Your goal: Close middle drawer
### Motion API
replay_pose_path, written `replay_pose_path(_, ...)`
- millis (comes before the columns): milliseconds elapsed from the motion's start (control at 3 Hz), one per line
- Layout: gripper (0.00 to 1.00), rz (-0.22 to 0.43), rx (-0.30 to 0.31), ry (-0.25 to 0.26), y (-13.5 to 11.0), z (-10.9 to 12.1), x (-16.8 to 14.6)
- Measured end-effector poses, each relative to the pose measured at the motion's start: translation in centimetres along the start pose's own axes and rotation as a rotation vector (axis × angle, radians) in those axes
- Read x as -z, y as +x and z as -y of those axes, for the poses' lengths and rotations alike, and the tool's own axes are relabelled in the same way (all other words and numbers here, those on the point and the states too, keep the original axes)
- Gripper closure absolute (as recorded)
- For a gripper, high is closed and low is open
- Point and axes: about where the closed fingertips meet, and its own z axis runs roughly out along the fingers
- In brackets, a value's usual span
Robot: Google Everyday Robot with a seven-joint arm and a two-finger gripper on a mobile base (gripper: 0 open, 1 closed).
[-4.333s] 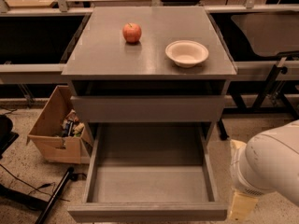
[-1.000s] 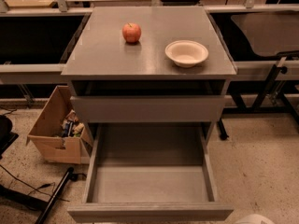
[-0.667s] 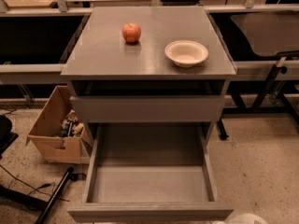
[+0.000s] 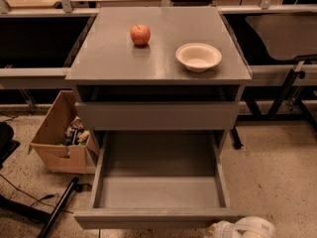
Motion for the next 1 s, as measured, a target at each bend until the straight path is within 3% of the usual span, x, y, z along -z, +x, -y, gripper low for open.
replay_pose_path(333,1.00,0.058,0.058,0.063,-2.1,3.9,-1.0)
replay_pose_path(667,1.00,0.058,0.058,0.063,-2.1,3.9,-1.0)
replay_pose_path(1000,1.00,0.105,0.072,0.100,-2.8,5.4,-2.0)
